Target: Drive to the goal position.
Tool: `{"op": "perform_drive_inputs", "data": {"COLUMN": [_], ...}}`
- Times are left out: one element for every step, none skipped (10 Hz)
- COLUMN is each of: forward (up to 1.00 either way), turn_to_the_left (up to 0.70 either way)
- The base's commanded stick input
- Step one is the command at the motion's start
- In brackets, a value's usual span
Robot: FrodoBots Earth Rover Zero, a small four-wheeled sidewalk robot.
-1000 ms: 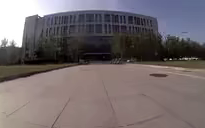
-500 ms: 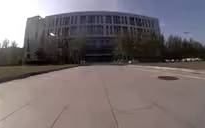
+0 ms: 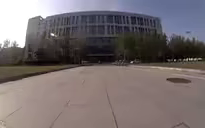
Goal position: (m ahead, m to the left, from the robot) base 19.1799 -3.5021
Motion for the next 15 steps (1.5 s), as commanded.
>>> {"op": "perform_drive_inputs", "data": {"forward": [1.0, 1.0, 1.0, 1.0, 1.0, 1.0, 1.0, 1.0, 1.0, 1.0, 1.0, 1.0, 1.0, 1.0, 1.0], "turn_to_the_left": [0.01, 0.0, -0.02, -0.31, -0.39, -0.39, -0.39, -0.39, -0.39, -0.39, -0.39, -0.2, 0.01, 0.01, 0.01]}}
